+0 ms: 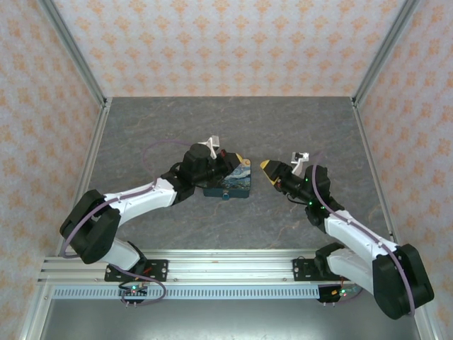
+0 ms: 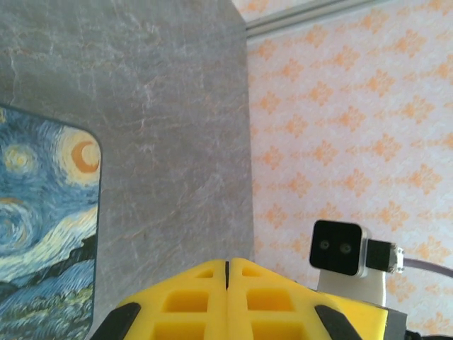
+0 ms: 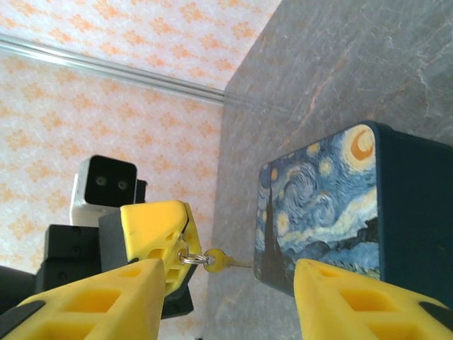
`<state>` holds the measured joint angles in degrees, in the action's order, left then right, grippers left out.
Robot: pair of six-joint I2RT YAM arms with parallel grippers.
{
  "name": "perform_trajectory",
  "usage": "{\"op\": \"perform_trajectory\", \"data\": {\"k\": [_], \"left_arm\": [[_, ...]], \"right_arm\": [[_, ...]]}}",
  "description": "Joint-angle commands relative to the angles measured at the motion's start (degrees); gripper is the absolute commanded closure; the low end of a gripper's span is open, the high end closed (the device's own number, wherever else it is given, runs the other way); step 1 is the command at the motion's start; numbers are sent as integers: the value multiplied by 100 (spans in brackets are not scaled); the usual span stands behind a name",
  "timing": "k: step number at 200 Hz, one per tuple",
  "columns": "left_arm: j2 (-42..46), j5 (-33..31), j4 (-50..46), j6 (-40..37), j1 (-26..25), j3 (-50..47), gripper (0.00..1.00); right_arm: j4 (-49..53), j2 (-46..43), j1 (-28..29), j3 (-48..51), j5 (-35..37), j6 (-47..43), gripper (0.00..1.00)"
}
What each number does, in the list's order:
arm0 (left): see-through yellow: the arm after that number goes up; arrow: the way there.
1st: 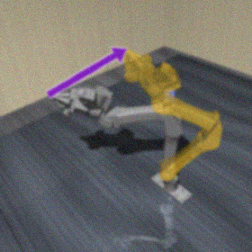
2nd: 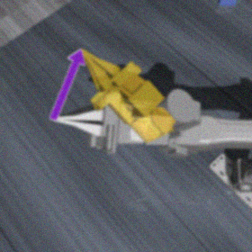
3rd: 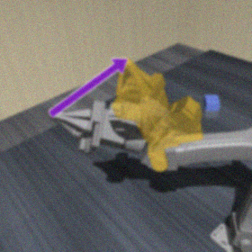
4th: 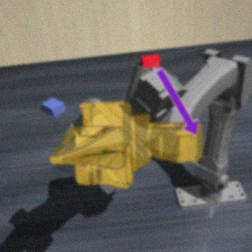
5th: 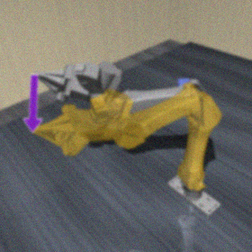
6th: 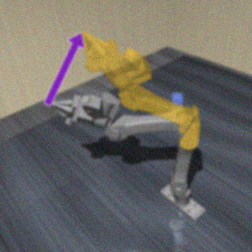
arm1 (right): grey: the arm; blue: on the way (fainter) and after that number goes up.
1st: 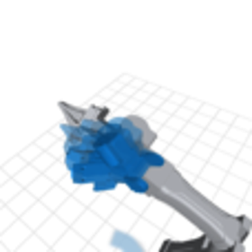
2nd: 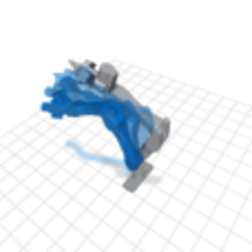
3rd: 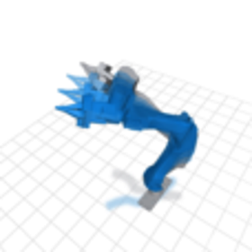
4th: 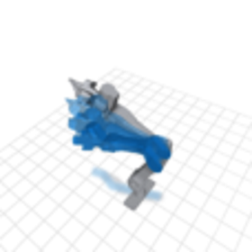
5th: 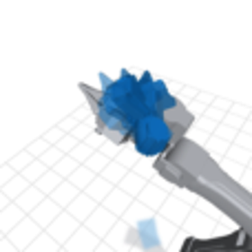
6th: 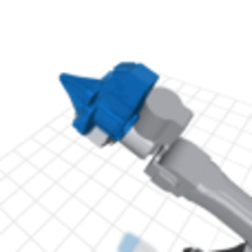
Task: Unlock the padlock with the key
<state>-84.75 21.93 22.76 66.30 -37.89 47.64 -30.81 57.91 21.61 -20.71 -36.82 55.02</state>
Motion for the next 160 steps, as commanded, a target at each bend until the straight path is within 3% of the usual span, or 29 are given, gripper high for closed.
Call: {"op": "perform_trajectory", "data": {"k": [1, 60, 160], "left_arm": [[96, -380, 671, 314, -17, -104, 100], [-188, -519, 1190, 698, -58, -40, 100], [-279, -654, 1228, 718, -184, 44, 100]], "right_arm": [[-797, 166, 56, -146, 205, 188, 49], [-1350, 801, 361, -560, 337, 303, 49], [-1739, 1455, 673, -876, 342, 377, 54]]}}
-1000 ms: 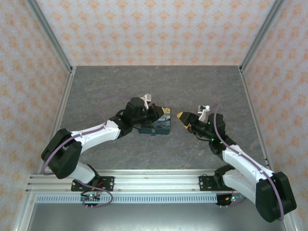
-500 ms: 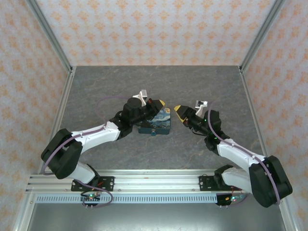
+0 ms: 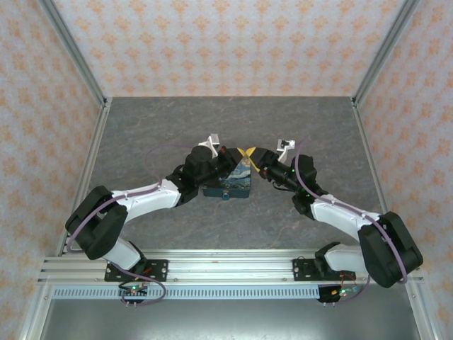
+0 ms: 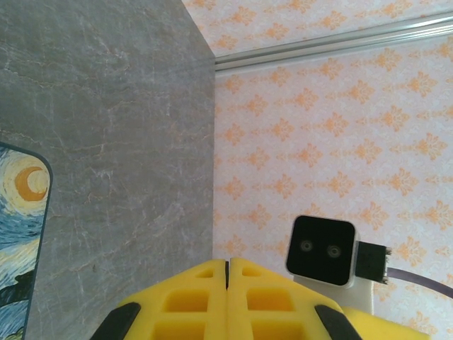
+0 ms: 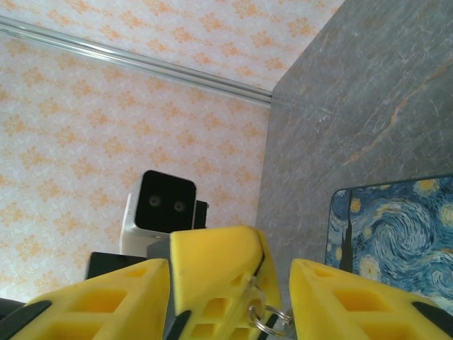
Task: Unlock the padlock with the key
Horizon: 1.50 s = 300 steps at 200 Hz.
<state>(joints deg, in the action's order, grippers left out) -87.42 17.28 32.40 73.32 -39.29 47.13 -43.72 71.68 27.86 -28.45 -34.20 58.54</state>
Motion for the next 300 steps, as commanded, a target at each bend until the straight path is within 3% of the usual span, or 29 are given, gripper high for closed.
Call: {"op": "perform_trajectory", "data": {"k": [1, 162, 240, 262, 284, 300], "left_arm": [[-12, -185, 261, 16, -44, 99, 100], [-99, -248, 146, -11, -44, 285, 100], [-192, -220, 164, 7, -61, 300, 100], [-211, -203, 165, 25, -79, 314, 100], [-143, -229, -104, -13, -70, 362, 100], [12, -266, -627, -134, -23, 489, 76]], "right_arm": [[-450, 80, 46, -97, 80, 30, 54], [-760, 384, 106, 50, -279, 104, 66], [-697, 452, 115, -79, -289, 96, 88], [-529, 451, 115, -160, -290, 30, 100], [-13, 335, 117, -222, -275, -215, 100], [696, 114, 115, -270, -285, -630, 100]]}}
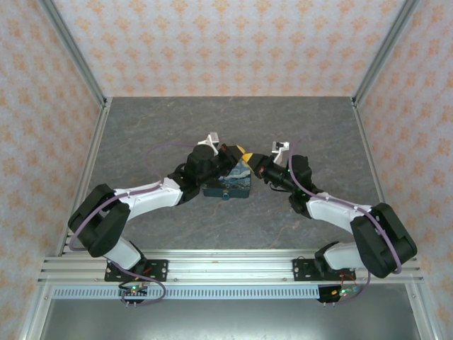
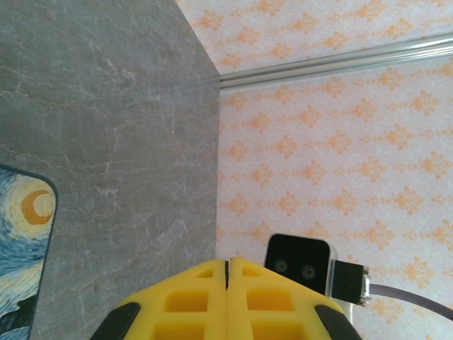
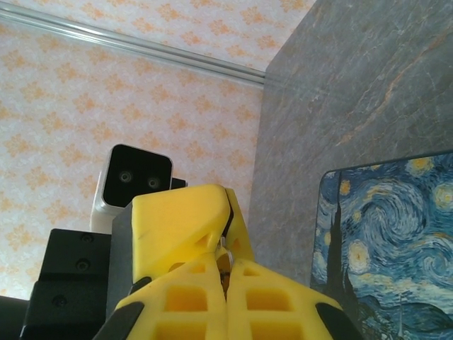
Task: Unlock the padlock with the key
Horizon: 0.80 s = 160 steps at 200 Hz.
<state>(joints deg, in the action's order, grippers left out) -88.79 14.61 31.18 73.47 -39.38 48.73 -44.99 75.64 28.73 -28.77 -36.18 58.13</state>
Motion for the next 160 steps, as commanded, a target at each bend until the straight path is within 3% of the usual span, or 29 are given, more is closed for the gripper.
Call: {"op": "perform_trajectory", "data": {"k": [1, 16, 32, 43, 73, 104, 132, 160], "left_arm": [[159, -1, -541, -158, -12, 343, 74], [358, -14, -1130, -308, 55, 513, 39], [543, -34, -1897, -461, 118, 774, 24], [612, 5, -2417, -562, 148, 1008, 20], [528, 323, -3570, -680, 175, 1609, 18], [320, 791, -4071, -564, 159, 1928, 18], [162, 1006, -4469, -334, 123, 2108, 21], [-44, 1198, -5059, -143, 119, 2335, 34]], "right_arm": [[877, -302, 27, -244, -88, -621, 100], [1757, -585, 27, -331, -36, -1170, 100], [2531, -834, 27, -414, 55, -1735, 100], [2927, -1045, 27, -467, 140, -2059, 100], [3522, -1286, 31, -567, 341, -2628, 100], [3898, -1441, 131, -682, 577, -3083, 100], [4638, -1551, 622, -1031, 1494, -3819, 100], [4982, -1621, 1245, -1273, 2607, -4469, 100]]}}
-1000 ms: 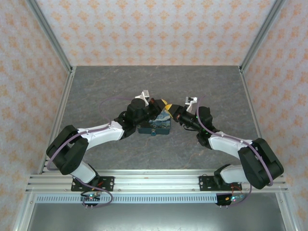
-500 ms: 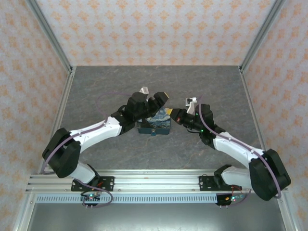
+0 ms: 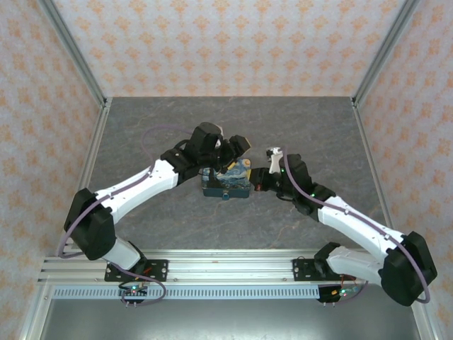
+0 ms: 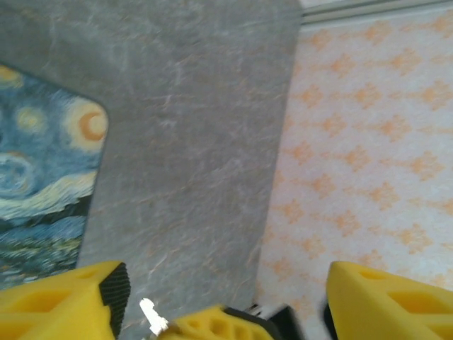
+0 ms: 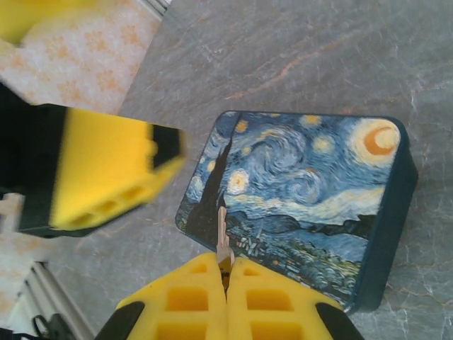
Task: Unlock the padlock with the key
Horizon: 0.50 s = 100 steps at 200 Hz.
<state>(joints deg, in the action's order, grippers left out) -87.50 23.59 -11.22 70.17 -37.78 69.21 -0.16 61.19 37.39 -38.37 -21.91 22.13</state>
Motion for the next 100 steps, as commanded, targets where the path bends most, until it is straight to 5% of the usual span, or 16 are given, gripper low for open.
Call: {"op": "perform_trajectory", "data": {"k": [1, 44, 100], "left_arm": [[-181, 310, -833, 197, -43, 286, 35], [-252, 480, -836, 454, -51, 290, 51], [-318, 431, -874, 497, -140, 336, 61]], "right_arm": [[508, -177, 399, -317, 1211, -877, 100], [673, -171, 1034, -530, 2335, -1562, 100], [717, -23, 1192, -680, 2544, -1749, 100]]}}
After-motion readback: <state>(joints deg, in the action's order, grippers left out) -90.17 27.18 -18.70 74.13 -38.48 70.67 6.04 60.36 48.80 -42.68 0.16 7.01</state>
